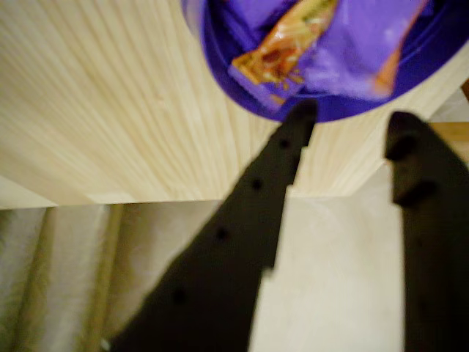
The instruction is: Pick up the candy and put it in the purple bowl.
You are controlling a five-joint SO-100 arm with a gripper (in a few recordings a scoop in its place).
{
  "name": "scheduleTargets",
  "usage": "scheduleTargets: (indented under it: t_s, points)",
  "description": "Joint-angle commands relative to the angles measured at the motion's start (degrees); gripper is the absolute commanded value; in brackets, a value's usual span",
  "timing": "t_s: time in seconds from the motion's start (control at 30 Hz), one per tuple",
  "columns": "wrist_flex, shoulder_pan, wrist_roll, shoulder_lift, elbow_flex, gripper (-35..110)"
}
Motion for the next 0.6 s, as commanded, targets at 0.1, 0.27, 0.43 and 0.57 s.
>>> scheduleTargets:
  t_s: [0.1,0.27,0.43,0.57]
  points:
    - [0.0,-1.5,0.3,6.2,0.6,3]
    - [-1.8,-1.3,1.0,19.3,5.4,0]
    - [-0.2,-1.0,0.2,27.3,7.7,0]
    - [-4.1,-0.6,2.3,37.0,19.3,0]
